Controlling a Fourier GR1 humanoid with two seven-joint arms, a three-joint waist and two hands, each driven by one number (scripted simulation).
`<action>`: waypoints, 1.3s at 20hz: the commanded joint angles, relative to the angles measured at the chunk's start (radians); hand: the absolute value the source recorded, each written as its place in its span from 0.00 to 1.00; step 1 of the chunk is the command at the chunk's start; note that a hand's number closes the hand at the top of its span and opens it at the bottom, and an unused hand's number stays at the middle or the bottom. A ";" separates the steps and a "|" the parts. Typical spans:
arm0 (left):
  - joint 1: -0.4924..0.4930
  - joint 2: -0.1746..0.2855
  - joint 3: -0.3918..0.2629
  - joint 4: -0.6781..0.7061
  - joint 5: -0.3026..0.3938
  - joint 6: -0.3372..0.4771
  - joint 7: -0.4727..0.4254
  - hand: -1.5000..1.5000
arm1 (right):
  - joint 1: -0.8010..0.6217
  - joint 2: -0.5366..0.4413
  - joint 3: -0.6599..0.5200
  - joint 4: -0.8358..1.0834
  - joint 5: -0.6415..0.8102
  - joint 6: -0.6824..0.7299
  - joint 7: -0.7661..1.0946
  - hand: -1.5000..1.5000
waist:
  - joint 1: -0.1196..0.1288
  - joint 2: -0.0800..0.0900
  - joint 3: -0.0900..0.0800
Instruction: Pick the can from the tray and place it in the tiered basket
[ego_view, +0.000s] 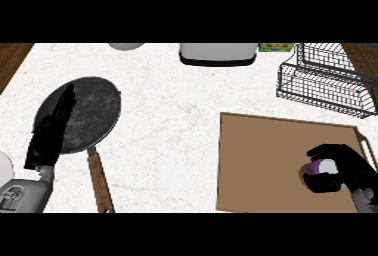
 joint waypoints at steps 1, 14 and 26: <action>-0.029 0.024 0.014 -0.005 0.004 -0.037 0.040 0.50 | -0.081 -0.002 0.063 0.054 0.042 0.130 0.095 1.00 | 0.009 0.003 0.004; 0.033 -0.032 0.034 -0.015 -0.031 -0.042 -0.031 0.50 | -0.241 0.287 0.058 0.033 0.235 -0.003 0.182 1.00 | 0.022 0.003 0.003; 0.016 -0.052 0.026 0.005 -0.047 -0.035 -0.017 0.50 | -0.690 0.568 0.010 0.336 0.638 -0.211 -0.025 1.00 | 0.021 0.000 0.003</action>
